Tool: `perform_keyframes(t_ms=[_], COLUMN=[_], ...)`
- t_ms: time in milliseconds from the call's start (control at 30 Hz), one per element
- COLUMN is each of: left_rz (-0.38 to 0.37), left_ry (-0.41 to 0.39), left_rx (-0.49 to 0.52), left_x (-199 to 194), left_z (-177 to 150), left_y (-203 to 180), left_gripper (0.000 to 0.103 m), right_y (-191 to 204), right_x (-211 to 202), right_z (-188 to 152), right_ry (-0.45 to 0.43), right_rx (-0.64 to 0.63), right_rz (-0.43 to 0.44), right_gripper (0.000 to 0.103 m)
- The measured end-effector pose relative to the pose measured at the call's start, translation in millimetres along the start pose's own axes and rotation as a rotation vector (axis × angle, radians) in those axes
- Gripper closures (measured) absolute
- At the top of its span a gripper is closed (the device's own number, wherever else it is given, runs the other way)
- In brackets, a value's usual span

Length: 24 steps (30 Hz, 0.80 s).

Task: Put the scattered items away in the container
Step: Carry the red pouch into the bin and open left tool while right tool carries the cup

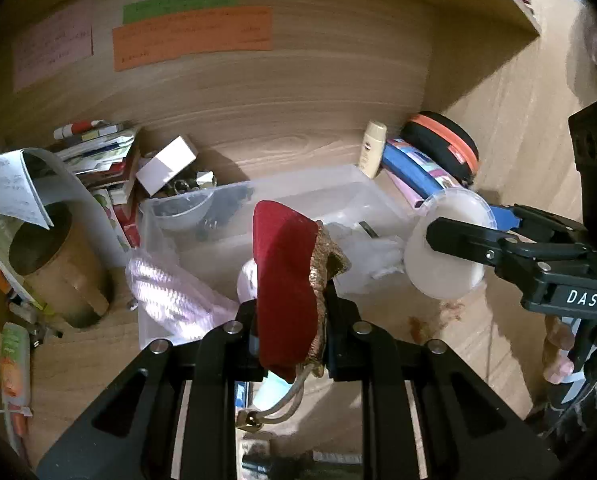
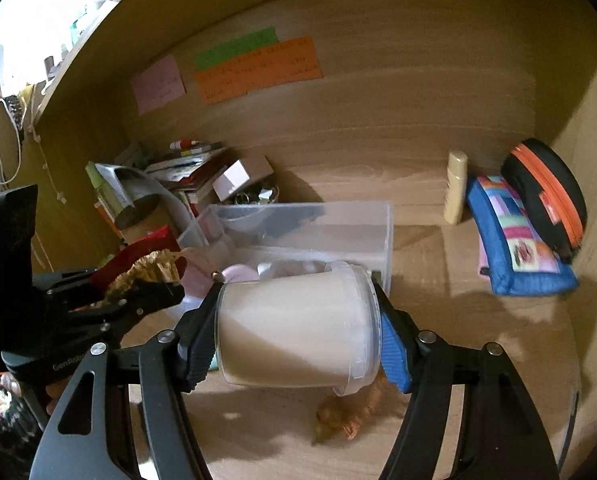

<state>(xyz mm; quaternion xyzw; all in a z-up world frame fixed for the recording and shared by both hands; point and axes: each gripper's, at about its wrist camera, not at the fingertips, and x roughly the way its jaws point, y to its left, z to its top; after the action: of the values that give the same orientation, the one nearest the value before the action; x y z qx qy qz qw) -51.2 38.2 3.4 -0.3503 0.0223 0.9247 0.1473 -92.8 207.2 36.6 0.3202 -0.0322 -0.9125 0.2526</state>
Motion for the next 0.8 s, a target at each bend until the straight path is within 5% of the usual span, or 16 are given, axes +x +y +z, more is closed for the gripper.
perform_keyframes(t_ms=[800], left_rz=[0.046], left_ry=[0.054], left_rx=[-0.01], left_x=[52], left_z=[27], left_y=[19], left_gripper=[0.084], right_y=[7], right_x=[95], right_z=[37], right_ry=[0.122], right_rx=[-0.128], right_rz=[-0.067], right_gripper=[0.038])
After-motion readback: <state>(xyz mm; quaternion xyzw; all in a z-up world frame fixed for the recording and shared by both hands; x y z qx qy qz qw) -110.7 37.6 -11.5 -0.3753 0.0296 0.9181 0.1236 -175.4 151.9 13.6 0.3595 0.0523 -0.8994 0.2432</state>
